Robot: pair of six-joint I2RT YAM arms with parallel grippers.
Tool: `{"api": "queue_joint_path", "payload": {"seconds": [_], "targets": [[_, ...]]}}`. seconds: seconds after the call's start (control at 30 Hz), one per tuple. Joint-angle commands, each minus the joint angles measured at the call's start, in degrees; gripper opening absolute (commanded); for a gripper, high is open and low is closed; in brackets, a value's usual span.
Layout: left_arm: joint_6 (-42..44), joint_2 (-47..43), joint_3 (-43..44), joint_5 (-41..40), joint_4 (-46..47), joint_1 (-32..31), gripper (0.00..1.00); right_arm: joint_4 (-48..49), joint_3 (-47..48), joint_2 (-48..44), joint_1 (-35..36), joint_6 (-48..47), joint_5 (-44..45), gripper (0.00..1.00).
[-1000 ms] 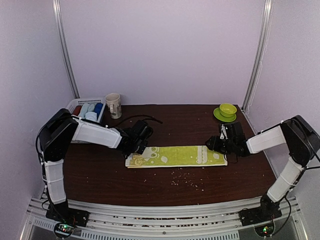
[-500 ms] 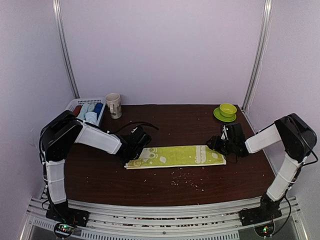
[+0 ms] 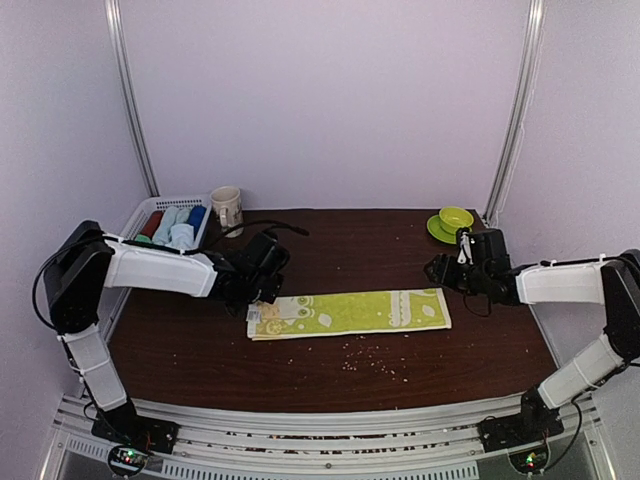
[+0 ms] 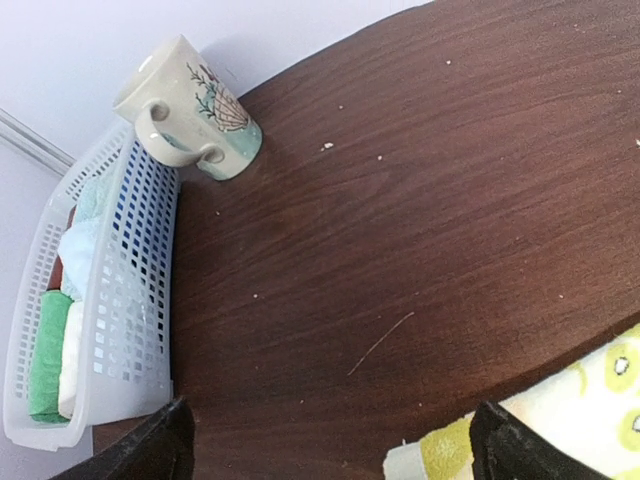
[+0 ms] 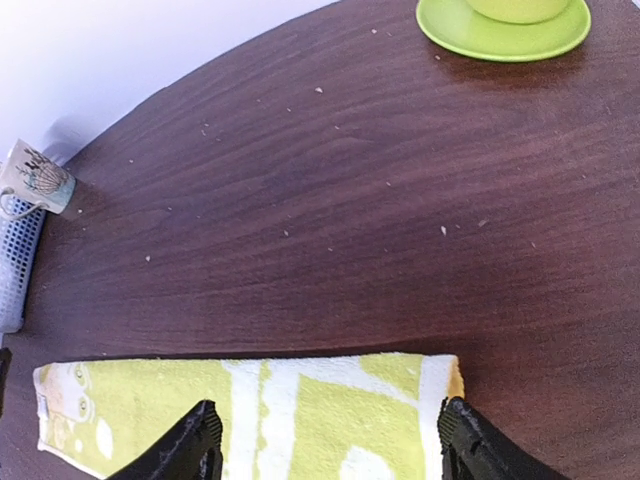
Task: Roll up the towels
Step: Pick up the towel from the center of the board.
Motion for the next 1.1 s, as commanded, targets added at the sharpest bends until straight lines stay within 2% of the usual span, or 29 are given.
{"api": "queue_joint_path", "payload": {"seconds": [0.0,0.33,0.53,0.83,0.97,1.03,1.07], "targets": [[-2.29,-4.98,-4.87,3.72,0.96,-0.35,0.98,-5.45,-3.55,0.45,-0.68,-2.90,3.60,0.75],[-6.41,-13.68,-12.85,4.47,0.93,-5.15,0.98,-3.60,-7.15,3.46,-0.97,-2.44,3.08,0.73],[-7.87,-15.58,-13.96,3.54,0.13,-7.57,0.98,-2.89,-7.39,4.70,-0.88,-1.91,1.99,0.68],[-8.99,-17.43,-13.79,1.61,-1.01,-9.93,0.98,-0.52,-6.60,9.69,-0.66,-0.66,-4.66,0.50],[-9.04,-17.39,-13.72,1.45,-0.99,-10.37,0.98,0.58,-7.20,10.11,-0.37,-0.02,-4.67,0.47],[-9.04,-17.40,-13.66,1.39,-0.99,-10.58,0.98,0.71,-7.30,10.16,-0.28,0.04,-4.63,0.41],[-9.06,-17.39,-13.59,1.38,-1.01,-10.68,0.98,0.79,-7.37,10.20,-0.27,0.11,-4.63,0.34]]}}
